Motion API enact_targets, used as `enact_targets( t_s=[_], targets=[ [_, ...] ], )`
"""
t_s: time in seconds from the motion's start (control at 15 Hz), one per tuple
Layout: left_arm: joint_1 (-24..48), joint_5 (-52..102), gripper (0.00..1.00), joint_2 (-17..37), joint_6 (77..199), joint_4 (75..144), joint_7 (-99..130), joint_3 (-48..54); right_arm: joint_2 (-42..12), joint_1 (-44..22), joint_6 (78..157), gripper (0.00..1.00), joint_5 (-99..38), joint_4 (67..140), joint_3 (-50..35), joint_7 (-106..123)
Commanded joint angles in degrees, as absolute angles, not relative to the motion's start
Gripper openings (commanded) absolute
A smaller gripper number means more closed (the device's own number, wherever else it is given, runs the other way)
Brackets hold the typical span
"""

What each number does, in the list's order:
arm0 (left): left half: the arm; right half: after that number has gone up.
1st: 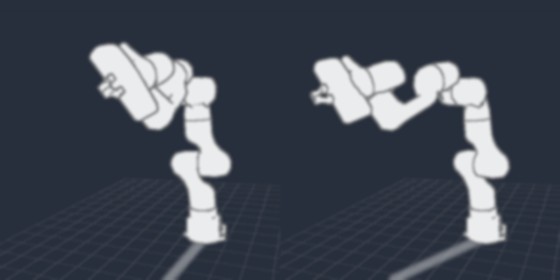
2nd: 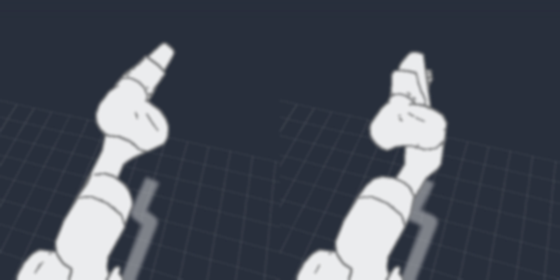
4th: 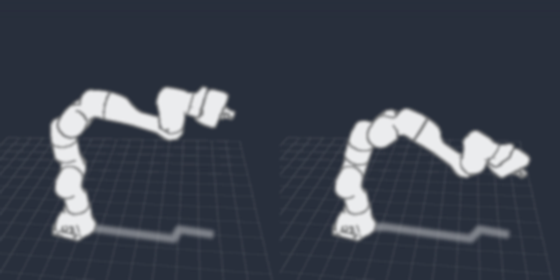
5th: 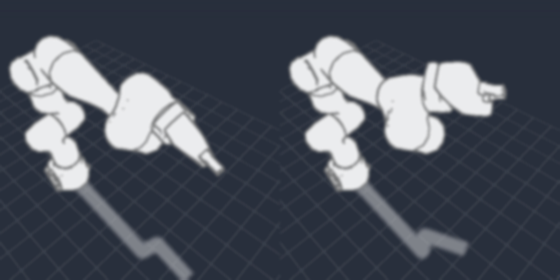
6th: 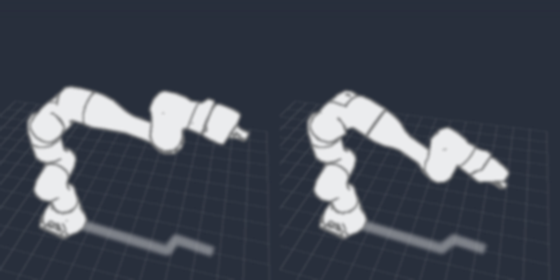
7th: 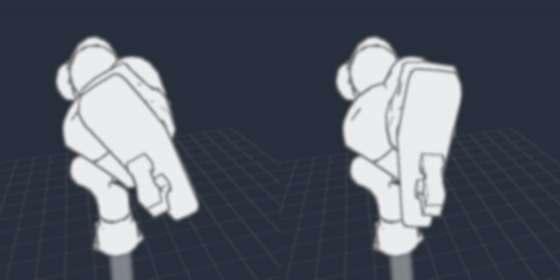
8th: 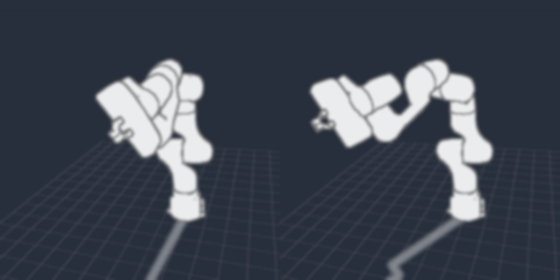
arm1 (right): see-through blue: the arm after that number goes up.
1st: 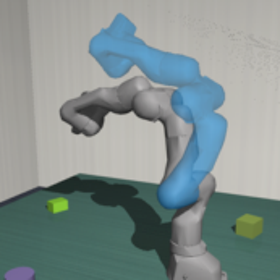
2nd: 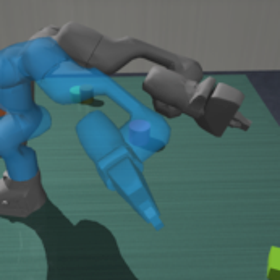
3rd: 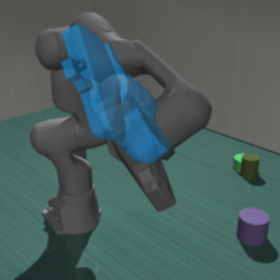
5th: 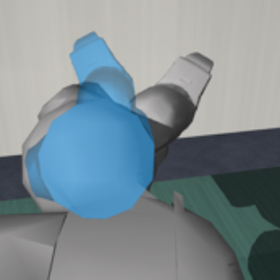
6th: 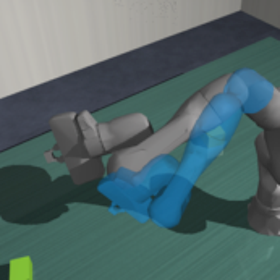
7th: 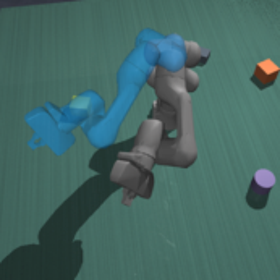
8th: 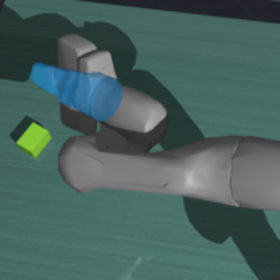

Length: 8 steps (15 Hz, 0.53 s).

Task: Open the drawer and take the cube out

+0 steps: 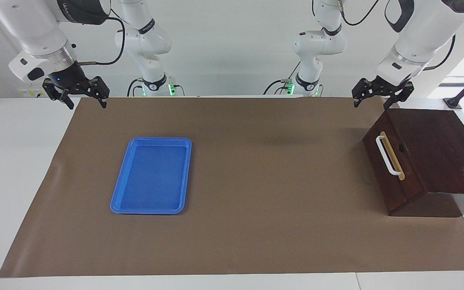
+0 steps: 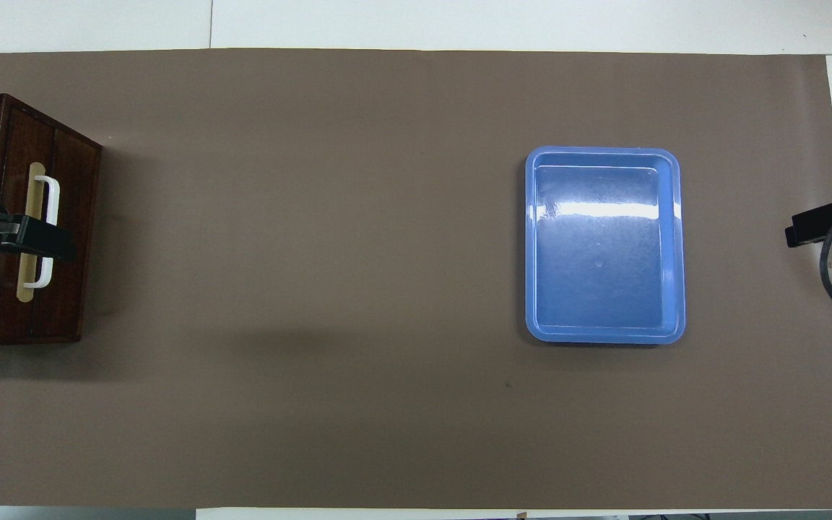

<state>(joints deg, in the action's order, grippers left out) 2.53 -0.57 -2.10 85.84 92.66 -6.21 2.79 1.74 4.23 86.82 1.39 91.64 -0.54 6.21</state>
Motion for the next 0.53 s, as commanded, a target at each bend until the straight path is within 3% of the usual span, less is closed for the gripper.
enact_targets(
  t_s=[0.0,0.47],
  targets=[
    [3.34,-1.05,1.00,-3.43,86.22,94.04,-5.45,2.29,1.67,5.45,87.89,1.00,1.32,91.76,-1.23,7.03],
    [3.43,-1.14,1.00,-3.78,86.48,94.92,-5.62,2.29,1.67,5.45,87.89,1.00,1.32,91.76,-1.23,7.12]
  ],
)
